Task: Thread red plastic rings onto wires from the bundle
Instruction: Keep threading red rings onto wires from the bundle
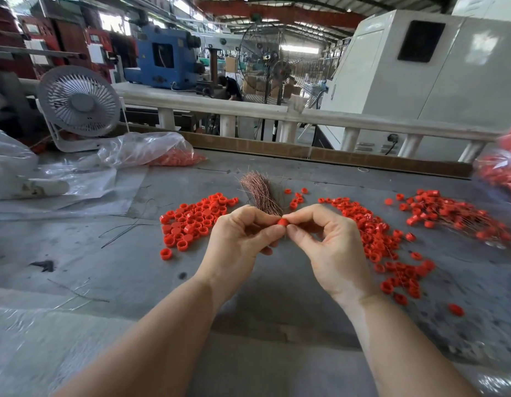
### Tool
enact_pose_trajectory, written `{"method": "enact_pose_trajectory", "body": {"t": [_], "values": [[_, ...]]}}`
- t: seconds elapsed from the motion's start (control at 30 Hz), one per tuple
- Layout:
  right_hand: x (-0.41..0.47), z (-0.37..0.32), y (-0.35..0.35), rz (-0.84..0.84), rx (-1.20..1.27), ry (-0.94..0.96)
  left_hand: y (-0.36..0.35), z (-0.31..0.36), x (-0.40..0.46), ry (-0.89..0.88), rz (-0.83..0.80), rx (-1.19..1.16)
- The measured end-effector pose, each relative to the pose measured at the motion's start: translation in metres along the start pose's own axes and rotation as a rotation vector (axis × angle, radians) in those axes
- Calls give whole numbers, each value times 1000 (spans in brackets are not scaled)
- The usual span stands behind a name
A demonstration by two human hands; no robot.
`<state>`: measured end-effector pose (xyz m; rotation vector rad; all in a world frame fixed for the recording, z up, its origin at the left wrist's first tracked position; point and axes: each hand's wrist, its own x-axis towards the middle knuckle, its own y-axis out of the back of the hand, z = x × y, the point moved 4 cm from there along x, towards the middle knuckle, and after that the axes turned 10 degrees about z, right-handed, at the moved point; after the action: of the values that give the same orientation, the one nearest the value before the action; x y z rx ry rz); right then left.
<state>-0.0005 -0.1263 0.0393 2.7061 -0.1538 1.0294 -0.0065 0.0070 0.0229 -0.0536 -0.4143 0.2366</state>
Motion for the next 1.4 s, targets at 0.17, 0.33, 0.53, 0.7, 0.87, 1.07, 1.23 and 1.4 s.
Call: {"method": "enact_pose_trajectory", "body": {"t": [0.17,0.33,0.53,0.7,0.87,1.07,1.23,1.4], "values": [[0,-1,0,3,20,-11,0,0,-1,-9,3,-22],[0,-3,-3,64,31,-12,-1,-3,0,81,20,-138],[1,-3,-5,62,22,-10,0,-7,1,194,0,-249],[1,-2,-5,58,22,-8,2,-6,2,210,-3,-270],[1,-3,-5,59,30,-14,3,-6,2,218,-8,-285],[0,-3,-5,80,12,8,2,-6,2,225,-37,-312],[-1,0,-4,96,-20,32,1,-7,2,219,-42,-299],[0,0,-4,106,-31,62,1,-7,2,216,-39,-290]]}}
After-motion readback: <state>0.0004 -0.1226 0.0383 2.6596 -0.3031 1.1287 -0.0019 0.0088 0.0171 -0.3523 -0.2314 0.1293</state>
